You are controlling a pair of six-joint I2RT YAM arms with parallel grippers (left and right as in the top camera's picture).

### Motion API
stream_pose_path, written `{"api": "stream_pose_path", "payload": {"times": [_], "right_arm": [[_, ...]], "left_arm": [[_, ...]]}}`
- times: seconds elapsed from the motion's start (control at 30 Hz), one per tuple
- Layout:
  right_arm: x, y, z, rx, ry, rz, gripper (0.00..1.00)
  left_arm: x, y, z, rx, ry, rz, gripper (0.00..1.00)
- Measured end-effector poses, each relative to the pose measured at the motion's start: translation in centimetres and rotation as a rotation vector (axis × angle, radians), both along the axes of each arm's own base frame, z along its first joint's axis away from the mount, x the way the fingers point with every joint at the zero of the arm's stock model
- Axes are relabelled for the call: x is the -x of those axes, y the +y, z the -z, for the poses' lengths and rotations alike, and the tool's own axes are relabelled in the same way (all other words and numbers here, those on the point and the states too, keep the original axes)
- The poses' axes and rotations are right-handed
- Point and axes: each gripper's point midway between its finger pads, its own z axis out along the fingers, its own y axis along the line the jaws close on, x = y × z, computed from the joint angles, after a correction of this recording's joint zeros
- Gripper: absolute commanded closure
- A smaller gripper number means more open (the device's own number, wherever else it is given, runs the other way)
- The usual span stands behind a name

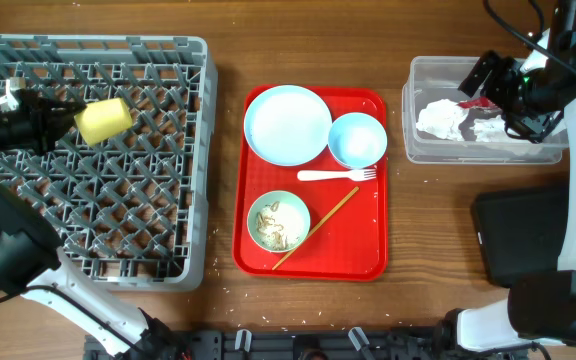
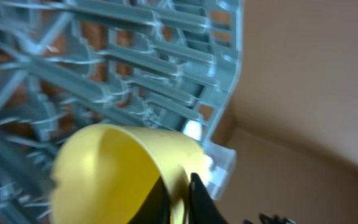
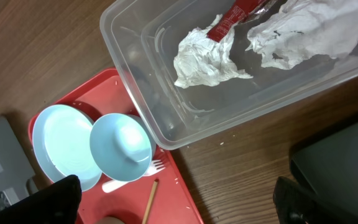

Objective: Sort waste into correct bins and load items into the dishwasher rack
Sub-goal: 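Carry the yellow cup with the left gripper and place it in the rack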

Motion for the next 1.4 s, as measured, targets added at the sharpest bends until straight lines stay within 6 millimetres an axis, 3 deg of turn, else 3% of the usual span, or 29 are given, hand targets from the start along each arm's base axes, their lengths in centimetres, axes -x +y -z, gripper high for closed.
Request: {"api": "stream_pose_path", "payload": {"times": [0.1, 0.2, 0.27, 0.33, 0.4, 0.43, 0.47, 0.53, 0.6, 0.67, 0.77, 0.8, 0.83, 0.93, 1.13, 1.4], "right_arm": [[0.0, 0.0, 0.0, 0.0, 0.0, 0.0, 0.0], [0.0, 0.0, 0.0, 0.0, 0.0, 0.0, 0.0], [0.0, 0.0, 0.0, 0.0, 0.0, 0.0, 0.0], [0.0, 0.0, 0.0, 0.0, 0.0, 0.0, 0.0], [0.0, 0.0, 0.0, 0.0, 0.0, 0.0, 0.0], [0.0, 0.0, 0.0, 0.0, 0.0, 0.0, 0.0], [0.0, 0.0, 0.0, 0.0, 0.0, 0.0, 0.01], [0.0, 0.0, 0.0, 0.0, 0.0, 0.0, 0.0], [0.0, 0.0, 0.0, 0.0, 0.0, 0.0, 0.0], [0.0, 0.0, 0.0, 0.0, 0.0, 0.0, 0.0], [0.0, 0.0, 0.0, 0.0, 0.0, 0.0, 0.0], [0.0, 0.0, 0.0, 0.0, 0.0, 0.0, 0.0], [0.0, 0.0, 0.0, 0.0, 0.0, 0.0, 0.0], [0.0, 0.0, 0.0, 0.0, 0.0, 0.0, 0.0], [0.0, 0.0, 0.0, 0.0, 0.0, 0.0, 0.0], [0.0, 0.0, 0.0, 0.0, 0.0, 0.0, 0.0]], "left_arm": [[1.1, 2.0, 1.5, -0.1, 0.084, -0.03, 0.69], [5.2, 4.2, 6.1, -0.223, 0.328, -0.043, 0.69], [5.8, 4.6, 6.8, -0.242, 0.366, -0.04, 0.69], [6.5, 5.0, 6.7, -0.238, 0.392, -0.049, 0.7], [7.3, 5.6, 6.3, -0.247, 0.411, -0.065, 0.84], [7.4, 5.9, 5.8, -0.258, 0.412, -0.074, 0.85], [7.5, 6.2, 4.6, -0.274, 0.403, -0.099, 0.85], [6.6, 6.7, 0.4, -0.319, 0.287, -0.143, 0.84], [5.7, 6.0, -3.2, -0.336, 0.178, -0.156, 0.76], [5.0, 4.4, -5.2, -0.344, 0.118, -0.129, 0.77], [2.2, -1.0, -5.3, -0.405, 0.041, 0.063, 0.91], [2.1, -1.3, -5.3, -0.417, 0.034, 0.079, 0.94], [1.3, -3.5, -4.6, -0.492, 0.044, 0.158, 0.94], [0.9, -5.0, -3.2, -0.667, 0.11, 0.24, 0.96], [2.2, -2.1, -0.5, -0.832, 0.299, 0.212, 0.96], [3.0, -1.8, 0.7, -0.844, 0.347, 0.22, 0.96]]}}
